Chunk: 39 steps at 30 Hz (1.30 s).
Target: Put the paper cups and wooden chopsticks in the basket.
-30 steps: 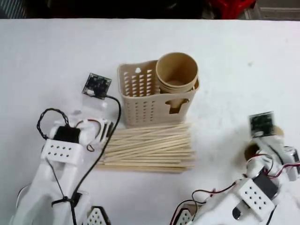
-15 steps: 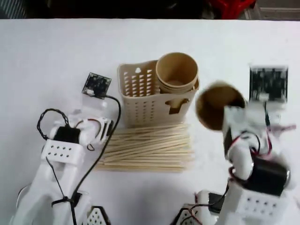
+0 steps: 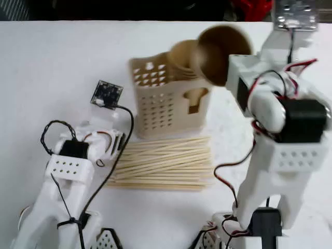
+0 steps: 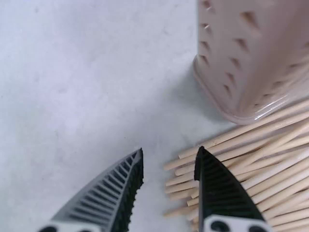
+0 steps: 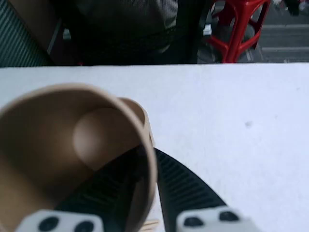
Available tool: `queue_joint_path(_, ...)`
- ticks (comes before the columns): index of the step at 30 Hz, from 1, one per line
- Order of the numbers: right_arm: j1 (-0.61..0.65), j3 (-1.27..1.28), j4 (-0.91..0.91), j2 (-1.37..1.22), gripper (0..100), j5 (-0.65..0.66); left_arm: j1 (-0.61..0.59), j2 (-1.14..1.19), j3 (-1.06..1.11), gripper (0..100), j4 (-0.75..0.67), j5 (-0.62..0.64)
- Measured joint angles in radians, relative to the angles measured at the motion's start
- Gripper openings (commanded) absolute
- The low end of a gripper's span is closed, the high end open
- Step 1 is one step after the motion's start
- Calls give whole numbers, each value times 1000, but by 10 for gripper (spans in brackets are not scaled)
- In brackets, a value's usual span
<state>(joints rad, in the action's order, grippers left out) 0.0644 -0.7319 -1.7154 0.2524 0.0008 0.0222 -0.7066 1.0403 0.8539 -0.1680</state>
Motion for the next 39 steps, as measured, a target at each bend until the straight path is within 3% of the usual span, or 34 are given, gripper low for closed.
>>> queue_joint_path(13,-40,-15,0,-20,17,0,3,0,0,190,0,0)
queue_joint_path(21,87,-12,0,-25,17,-9,5,0,0,190,0,0)
queue_joint_path(32,52,75,38,-269,20,-9,3,0,0,190,0,0)
queue_joint_path(39,49,75,54,-427,188,-9,5,0,0,190,0,0)
